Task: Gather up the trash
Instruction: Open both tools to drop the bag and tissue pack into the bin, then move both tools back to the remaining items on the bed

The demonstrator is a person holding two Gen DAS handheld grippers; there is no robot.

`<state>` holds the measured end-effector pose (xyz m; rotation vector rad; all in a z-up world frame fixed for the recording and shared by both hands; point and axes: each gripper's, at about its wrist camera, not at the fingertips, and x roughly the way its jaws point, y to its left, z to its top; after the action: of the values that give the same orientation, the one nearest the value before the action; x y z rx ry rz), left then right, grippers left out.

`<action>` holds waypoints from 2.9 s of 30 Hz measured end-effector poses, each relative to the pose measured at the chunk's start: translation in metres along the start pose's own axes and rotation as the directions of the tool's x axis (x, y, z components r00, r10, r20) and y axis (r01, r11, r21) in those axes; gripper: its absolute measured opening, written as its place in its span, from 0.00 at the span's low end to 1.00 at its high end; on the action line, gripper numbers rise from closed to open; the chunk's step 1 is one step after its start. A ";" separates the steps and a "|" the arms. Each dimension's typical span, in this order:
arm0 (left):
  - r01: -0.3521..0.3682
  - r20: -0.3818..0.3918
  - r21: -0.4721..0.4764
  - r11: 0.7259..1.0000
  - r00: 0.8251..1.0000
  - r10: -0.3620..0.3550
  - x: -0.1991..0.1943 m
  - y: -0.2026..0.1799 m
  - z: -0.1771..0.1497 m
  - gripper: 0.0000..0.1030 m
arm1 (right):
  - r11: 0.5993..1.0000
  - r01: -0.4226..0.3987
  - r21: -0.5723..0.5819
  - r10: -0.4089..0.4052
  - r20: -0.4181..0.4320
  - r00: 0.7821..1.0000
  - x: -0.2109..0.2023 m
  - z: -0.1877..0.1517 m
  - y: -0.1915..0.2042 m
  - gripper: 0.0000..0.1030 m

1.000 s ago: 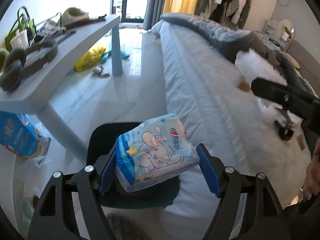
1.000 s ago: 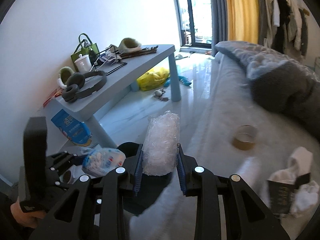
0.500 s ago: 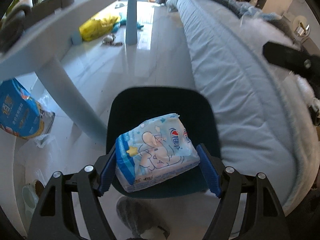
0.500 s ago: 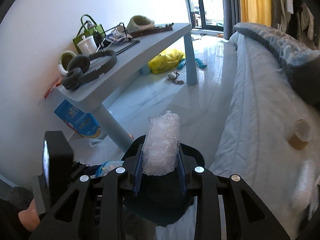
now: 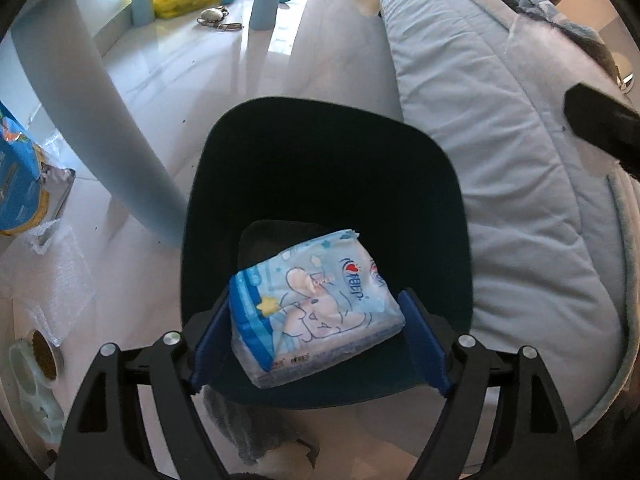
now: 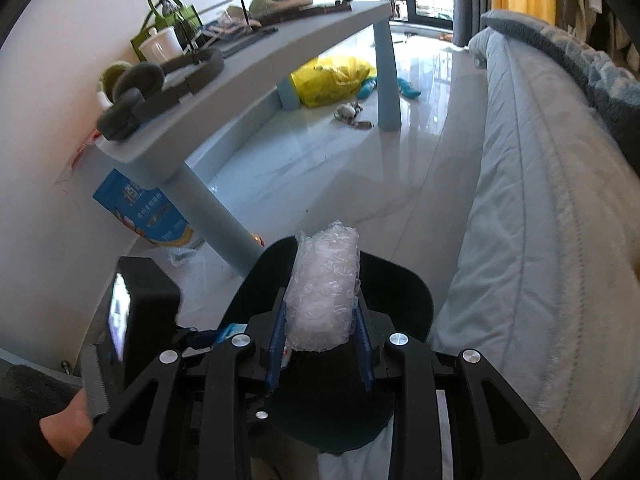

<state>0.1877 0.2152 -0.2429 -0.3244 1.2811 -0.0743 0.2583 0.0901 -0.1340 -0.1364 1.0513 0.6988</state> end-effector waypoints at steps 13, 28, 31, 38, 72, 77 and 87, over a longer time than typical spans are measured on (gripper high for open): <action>-0.001 0.139 -0.018 1.000 0.990 0.003 -0.056 0.031 -0.001 0.83 | 1.000 0.021 0.023 -0.018 -0.115 0.993 0.058 -0.008 0.009 0.30; -0.048 0.325 0.008 0.999 0.945 0.043 -0.122 0.034 0.002 0.61 | 0.998 0.043 0.045 -0.030 -0.262 0.965 0.123 -0.031 0.016 0.30; -0.061 0.344 0.021 0.998 0.938 0.050 -0.132 0.025 0.005 0.56 | 0.998 0.054 0.032 -0.043 -0.280 0.959 0.129 -0.037 0.016 0.30; -0.061 0.409 0.052 0.997 0.912 0.034 -0.167 0.001 0.011 0.49 | 0.997 0.079 0.020 -0.069 -0.294 0.953 0.130 -0.040 0.013 0.40; 0.021 0.631 0.244 0.970 0.756 -0.175 -0.261 -0.155 0.020 0.61 | 0.989 0.065 -0.135 -0.041 0.177 0.983 -0.106 -0.036 -0.014 0.60; 0.045 0.623 0.268 0.962 0.754 -0.208 -0.254 -0.178 0.019 0.67 | 0.990 0.105 -0.097 -0.079 0.244 0.967 -0.143 -0.043 -0.043 0.62; 0.106 0.566 0.293 0.950 0.782 -0.262 -0.226 -0.226 0.020 0.75 | 0.982 0.191 -0.005 -0.181 0.298 0.937 -0.200 -0.070 -0.103 0.68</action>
<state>0.1690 0.0567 0.0342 -0.2297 0.5896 -0.2771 0.2053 -0.1127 -0.0261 -0.1530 0.7273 0.5455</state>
